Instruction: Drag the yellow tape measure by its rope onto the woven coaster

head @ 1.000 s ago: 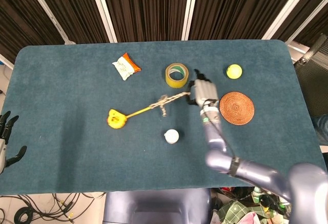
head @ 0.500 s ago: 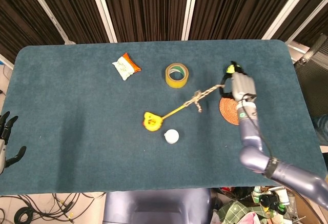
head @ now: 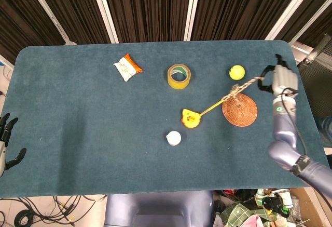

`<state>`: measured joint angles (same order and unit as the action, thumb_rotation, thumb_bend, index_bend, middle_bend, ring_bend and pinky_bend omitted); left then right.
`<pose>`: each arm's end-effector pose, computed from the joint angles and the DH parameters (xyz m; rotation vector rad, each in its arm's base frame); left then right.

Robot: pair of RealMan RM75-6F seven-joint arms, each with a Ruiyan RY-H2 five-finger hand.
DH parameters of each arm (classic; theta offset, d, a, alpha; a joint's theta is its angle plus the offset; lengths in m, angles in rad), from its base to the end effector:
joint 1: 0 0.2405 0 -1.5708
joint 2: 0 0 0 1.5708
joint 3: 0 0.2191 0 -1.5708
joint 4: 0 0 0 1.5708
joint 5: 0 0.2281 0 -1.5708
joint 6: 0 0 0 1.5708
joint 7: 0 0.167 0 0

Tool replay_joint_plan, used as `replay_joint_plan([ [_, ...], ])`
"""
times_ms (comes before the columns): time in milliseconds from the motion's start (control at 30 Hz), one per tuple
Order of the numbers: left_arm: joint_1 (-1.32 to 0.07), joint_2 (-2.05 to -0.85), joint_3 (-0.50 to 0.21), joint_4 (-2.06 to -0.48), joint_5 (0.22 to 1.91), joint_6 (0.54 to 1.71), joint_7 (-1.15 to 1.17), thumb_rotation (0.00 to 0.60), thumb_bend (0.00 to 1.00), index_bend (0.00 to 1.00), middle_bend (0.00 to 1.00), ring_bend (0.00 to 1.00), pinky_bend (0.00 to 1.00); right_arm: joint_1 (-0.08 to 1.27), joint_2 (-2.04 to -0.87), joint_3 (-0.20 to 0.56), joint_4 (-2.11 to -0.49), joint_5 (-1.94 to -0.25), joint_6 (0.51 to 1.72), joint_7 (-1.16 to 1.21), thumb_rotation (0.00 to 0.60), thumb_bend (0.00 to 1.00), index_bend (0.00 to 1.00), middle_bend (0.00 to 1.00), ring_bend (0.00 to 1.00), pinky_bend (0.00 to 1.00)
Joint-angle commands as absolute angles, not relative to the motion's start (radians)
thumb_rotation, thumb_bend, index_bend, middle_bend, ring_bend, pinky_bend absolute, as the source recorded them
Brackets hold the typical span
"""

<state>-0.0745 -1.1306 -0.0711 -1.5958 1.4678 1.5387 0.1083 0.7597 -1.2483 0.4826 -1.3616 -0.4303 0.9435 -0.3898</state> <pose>-0.2884 0.2043 0.1384 -1.3415 -0.7843 -0.8426 -0.2054 -0.4519 0.1478 1.0540 -1.1678 0.8659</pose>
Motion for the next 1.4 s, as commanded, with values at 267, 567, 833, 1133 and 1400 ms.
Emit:
replay_joint_plan([
  [267,-0.073,-1.132,-0.071,-1.596,1.470,1.541,0.115,0.600,0.27,0.11,0.00,0.00,0.00,0.715,-1.154,0.487,-1.342,-0.423,0.939,-0.348,0.600,0.51,0.69,0.02,0.07,0.16],
  [567,-0.072,-1.134,-0.071,-1.597,1.471,1.544,0.120,0.600,0.27,0.11,0.00,0.00,0.00,0.694,-1.115,0.475,-1.341,-0.416,0.921,-0.328,0.600,0.51,0.69,0.02,0.07,0.16],
  [833,-0.071,-1.134,-0.072,-1.598,1.470,1.545,0.121,0.600,0.28,0.11,0.00,0.00,0.00,0.716,-1.137,0.437,-1.396,-0.472,0.912,-0.342,0.600,0.35,0.56,0.01,0.07,0.16],
  [1133,-0.072,-1.132,-0.073,-1.597,1.468,1.541,0.113,0.600,0.28,0.11,0.00,0.00,0.00,0.747,-1.163,0.418,-1.532,-0.530,0.907,-0.334,0.600,0.14,0.22,0.00,0.06,0.16],
  [1400,-0.074,-1.131,-0.075,-1.597,1.467,1.537,0.105,0.600,0.28,0.11,0.00,0.00,0.00,0.713,-1.115,0.387,-1.745,-0.584,0.966,-0.329,0.600,0.11,0.11,0.00,0.06,0.16],
])
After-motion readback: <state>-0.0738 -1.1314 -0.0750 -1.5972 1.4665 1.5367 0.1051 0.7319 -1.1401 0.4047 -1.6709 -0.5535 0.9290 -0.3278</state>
